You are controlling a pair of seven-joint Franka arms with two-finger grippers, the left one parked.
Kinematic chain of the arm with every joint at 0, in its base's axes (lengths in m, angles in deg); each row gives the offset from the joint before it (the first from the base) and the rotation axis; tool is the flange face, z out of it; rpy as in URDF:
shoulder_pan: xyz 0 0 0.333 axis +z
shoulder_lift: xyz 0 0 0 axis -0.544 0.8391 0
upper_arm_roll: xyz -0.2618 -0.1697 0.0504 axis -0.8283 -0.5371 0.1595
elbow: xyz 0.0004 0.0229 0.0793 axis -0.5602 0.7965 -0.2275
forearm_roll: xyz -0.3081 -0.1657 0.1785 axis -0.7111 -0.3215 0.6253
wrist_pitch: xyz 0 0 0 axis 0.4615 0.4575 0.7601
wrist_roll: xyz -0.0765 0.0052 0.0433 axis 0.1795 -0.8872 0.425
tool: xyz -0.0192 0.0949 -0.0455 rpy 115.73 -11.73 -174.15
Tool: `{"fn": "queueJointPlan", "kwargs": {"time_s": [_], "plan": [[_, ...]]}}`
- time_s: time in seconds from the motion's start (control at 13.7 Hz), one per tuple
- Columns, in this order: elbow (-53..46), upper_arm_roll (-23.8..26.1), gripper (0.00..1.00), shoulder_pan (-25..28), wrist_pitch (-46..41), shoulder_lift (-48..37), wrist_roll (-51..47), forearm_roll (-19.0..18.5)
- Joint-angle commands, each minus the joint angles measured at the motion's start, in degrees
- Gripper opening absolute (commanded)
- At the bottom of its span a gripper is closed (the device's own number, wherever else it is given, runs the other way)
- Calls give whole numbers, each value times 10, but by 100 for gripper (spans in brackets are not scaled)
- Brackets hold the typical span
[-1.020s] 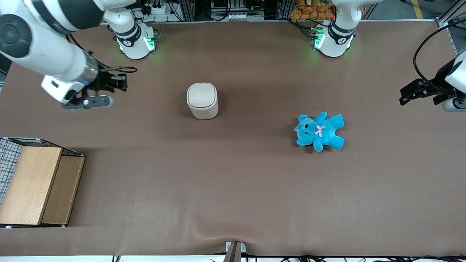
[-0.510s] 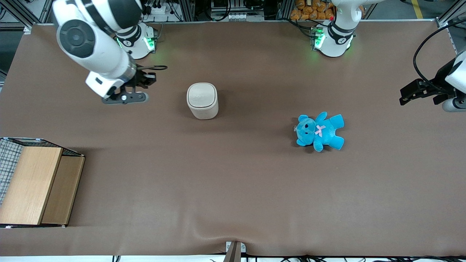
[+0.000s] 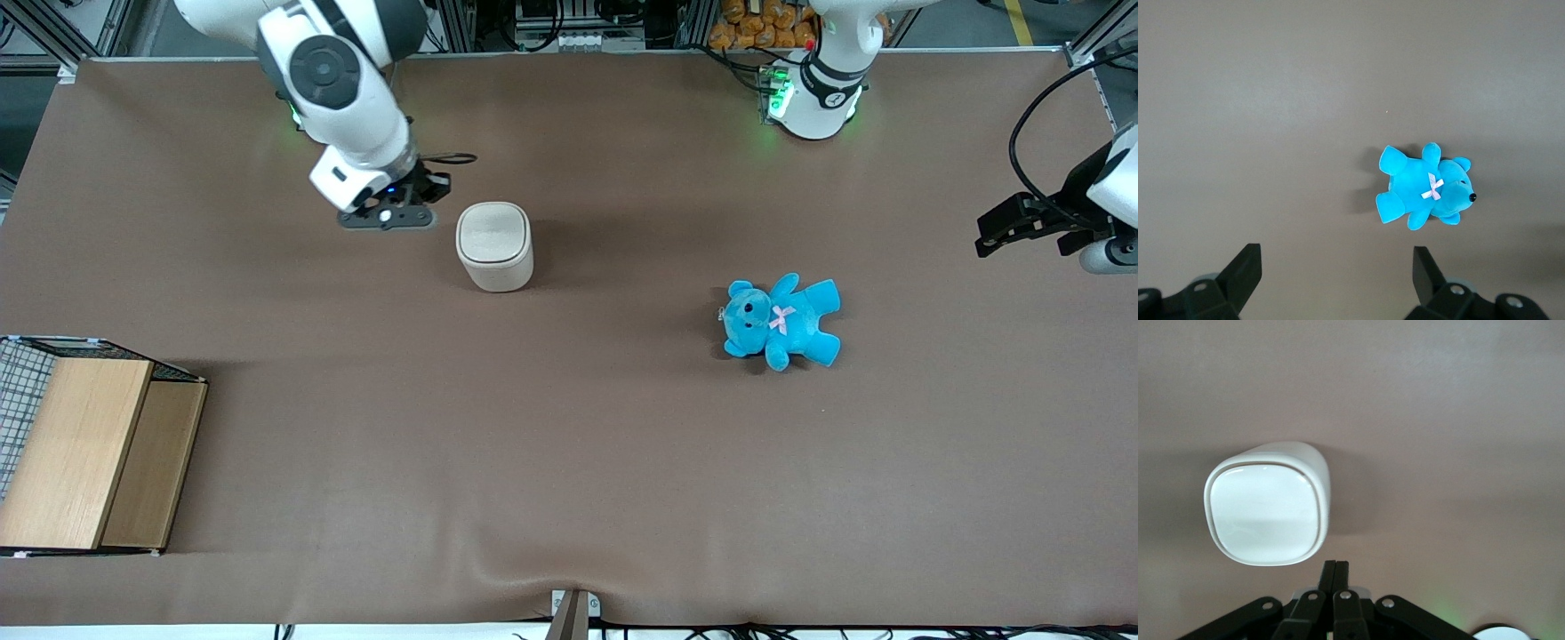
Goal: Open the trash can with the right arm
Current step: 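Move the right gripper over the white trash can's lid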
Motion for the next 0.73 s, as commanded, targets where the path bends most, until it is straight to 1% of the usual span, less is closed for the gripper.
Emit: {"fn": "queueJointPlan", "kwargs": {"time_s": [0.0, 0.22, 0.66], "plan": [[64, -6, 0, 29, 66, -27, -27, 4], [100, -6, 0, 49, 136, -22, -42, 4], [101, -7, 0, 52, 197, 16, -40, 1]]}}
